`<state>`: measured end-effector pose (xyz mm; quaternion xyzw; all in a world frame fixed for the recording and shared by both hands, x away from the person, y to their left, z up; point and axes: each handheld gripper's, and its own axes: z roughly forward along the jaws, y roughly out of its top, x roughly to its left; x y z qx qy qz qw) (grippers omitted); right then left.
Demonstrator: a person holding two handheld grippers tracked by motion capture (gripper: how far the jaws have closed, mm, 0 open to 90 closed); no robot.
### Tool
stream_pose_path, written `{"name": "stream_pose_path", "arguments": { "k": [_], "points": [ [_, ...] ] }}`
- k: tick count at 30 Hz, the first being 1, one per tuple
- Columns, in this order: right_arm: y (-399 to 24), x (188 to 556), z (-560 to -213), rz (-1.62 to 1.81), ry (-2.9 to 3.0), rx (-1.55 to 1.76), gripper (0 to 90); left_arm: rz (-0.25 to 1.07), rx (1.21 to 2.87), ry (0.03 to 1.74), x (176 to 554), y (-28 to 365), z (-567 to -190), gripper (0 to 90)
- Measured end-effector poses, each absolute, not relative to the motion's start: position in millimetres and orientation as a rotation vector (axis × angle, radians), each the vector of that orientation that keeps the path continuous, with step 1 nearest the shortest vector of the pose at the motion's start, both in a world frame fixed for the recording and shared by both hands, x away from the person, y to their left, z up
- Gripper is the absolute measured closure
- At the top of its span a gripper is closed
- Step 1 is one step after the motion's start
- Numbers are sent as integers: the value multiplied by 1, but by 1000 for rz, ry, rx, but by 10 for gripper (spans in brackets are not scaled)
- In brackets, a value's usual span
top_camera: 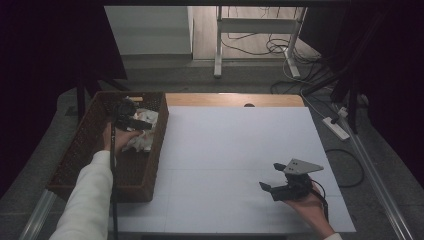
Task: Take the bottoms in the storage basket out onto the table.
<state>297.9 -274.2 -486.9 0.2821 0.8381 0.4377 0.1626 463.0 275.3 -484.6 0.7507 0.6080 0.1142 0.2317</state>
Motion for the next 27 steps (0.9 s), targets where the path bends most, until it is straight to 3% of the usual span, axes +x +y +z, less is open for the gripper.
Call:
{"name": "stream_pose_path", "arguments": {
  "k": [27],
  "points": [
    [-273, 297, -487, 1238, 2397, 797, 142, 227, 2131, 1775, 469, 278, -510, 73]
  ]
}}
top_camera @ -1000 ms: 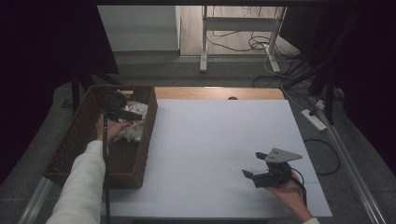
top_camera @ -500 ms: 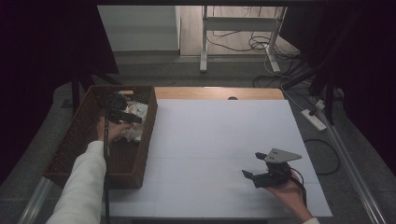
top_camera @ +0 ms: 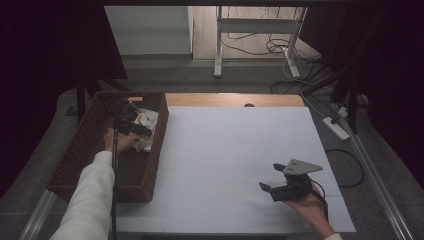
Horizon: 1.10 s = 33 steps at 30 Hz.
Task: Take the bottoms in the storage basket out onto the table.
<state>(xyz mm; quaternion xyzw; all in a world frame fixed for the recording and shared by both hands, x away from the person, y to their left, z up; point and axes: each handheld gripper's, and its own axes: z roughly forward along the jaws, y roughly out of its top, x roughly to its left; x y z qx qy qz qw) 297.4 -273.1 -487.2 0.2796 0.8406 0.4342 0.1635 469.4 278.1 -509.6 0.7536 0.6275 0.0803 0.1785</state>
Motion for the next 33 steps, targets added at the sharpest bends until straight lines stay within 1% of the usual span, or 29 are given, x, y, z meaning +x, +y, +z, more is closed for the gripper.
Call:
{"name": "stream_pose_path", "arguments": {
  "k": [3, 5, 9, 10, 14, 15, 16, 17, 18, 19, 21, 23, 27, 33],
  "points": [
    [-273, 298, -487, 1236, 2399, 795, 143, 230, 2132, 1776, 470, 278, -510, 87],
    [-273, 298, -487, 1235, 2400, 796, 143, 230, 2138, 1778, 470, 278, -512, 113],
    [-272, 298, -488, 1234, 2402, 792, 144, 220, 2168, 1768, 471, 277, -514, 216],
    [-272, 298, -488, 1235, 2402, 792, 144, 218, 2169, 1763, 471, 276, -514, 253],
    [-272, 298, -488, 1238, 2400, 790, 145, 199, 2181, 1730, 471, 276, -512, 477],
    [-272, 298, -488, 1238, 2400, 790, 145, 195, 2184, 1719, 471, 276, -512, 545],
    [-272, 298, -488, 1238, 2400, 790, 145, 187, 2180, 1712, 471, 276, -511, 545],
    [-272, 298, -488, 1239, 2400, 791, 145, 183, 2179, 1705, 471, 276, -511, 583],
    [-272, 298, -488, 1237, 2400, 791, 145, 175, 2172, 1699, 471, 276, -510, 684],
    [-272, 298, -488, 1237, 2400, 790, 146, 167, 2168, 1696, 471, 277, -510, 707],
    [-272, 298, -488, 1237, 2400, 791, 147, 161, 2167, 1689, 471, 278, -509, 746],
    [-272, 298, -488, 1235, 2400, 792, 147, 162, 2172, 1682, 470, 278, -509, 763],
    [-273, 298, -488, 1233, 2401, 793, 147, 199, 2169, 1676, 470, 278, -505, 774],
    [-273, 298, -487, 1237, 2396, 797, 147, 247, 2088, 1680, 468, 283, -494, 778]
  ]
}}
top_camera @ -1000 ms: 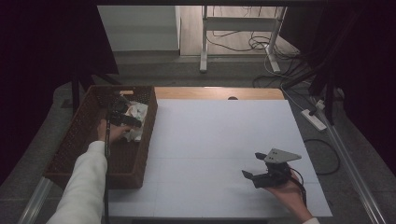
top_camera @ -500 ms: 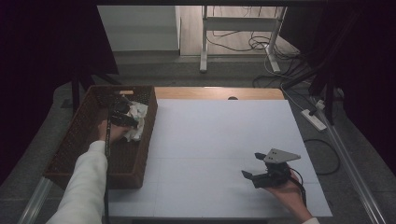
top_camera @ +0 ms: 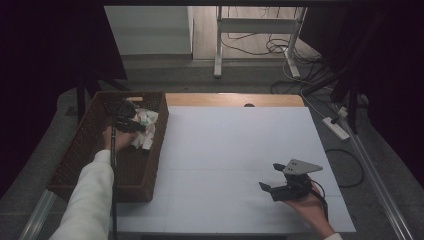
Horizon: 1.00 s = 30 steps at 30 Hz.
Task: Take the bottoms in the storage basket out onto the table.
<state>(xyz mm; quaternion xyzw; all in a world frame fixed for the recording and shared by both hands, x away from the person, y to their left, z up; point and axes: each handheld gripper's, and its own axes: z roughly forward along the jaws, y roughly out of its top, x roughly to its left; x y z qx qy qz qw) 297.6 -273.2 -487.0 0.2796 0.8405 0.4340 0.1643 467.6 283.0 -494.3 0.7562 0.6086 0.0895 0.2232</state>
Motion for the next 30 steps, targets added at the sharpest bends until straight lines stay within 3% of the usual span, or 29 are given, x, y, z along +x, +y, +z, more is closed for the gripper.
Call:
{"name": "stream_pose_path", "arguments": {
  "k": [7, 30],
  "points": [
    [-273, 298, -487, 1236, 2395, 799, 147, 308, 2032, 1655, 464, 283, -481, 778],
    [-273, 297, -487, 1235, 2392, 797, 147, 337, 1899, 1602, 454, 290, -462, 778]
  ]
}}
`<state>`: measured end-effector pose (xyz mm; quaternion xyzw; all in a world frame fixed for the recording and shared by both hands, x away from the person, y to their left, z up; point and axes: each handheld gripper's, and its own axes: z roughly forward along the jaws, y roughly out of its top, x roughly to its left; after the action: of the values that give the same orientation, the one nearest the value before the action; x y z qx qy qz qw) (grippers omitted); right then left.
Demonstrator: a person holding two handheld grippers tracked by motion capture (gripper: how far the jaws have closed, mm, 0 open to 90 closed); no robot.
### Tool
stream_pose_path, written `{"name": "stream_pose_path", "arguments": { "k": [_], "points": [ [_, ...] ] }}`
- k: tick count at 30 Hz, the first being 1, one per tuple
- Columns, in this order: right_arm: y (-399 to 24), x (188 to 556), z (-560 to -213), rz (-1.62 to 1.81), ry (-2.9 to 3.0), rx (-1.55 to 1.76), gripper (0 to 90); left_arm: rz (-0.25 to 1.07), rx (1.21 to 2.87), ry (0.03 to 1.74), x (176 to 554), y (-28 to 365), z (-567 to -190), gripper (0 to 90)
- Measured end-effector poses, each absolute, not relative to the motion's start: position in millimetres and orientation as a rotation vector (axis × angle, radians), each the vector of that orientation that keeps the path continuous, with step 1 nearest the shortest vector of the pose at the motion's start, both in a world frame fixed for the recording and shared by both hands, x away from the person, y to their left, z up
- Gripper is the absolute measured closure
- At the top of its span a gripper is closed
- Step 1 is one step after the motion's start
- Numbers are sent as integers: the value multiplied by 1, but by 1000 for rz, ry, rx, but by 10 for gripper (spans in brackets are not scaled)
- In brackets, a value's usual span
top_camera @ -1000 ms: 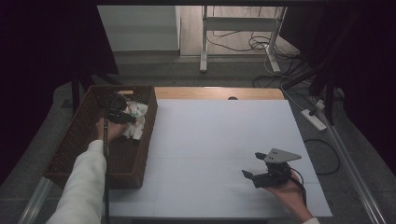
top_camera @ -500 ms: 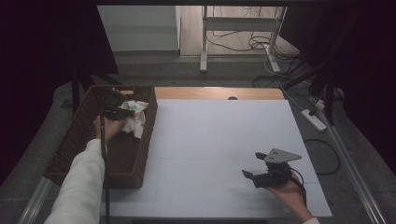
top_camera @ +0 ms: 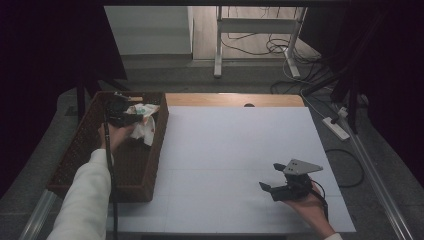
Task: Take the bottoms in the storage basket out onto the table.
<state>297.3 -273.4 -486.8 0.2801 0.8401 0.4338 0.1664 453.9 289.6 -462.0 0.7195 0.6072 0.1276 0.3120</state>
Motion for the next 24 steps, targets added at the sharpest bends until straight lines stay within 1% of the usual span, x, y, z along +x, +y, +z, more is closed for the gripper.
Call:
{"name": "stream_pose_path", "arguments": {
  "k": [10, 24],
  "points": [
    [-273, 297, -487, 1230, 2397, 794, 147, 331, 1835, 1569, 447, 295, -450, 777],
    [-274, 298, -487, 1231, 2390, 797, 147, 358, 1761, 1553, 438, 301, -436, 777]
  ]
}}
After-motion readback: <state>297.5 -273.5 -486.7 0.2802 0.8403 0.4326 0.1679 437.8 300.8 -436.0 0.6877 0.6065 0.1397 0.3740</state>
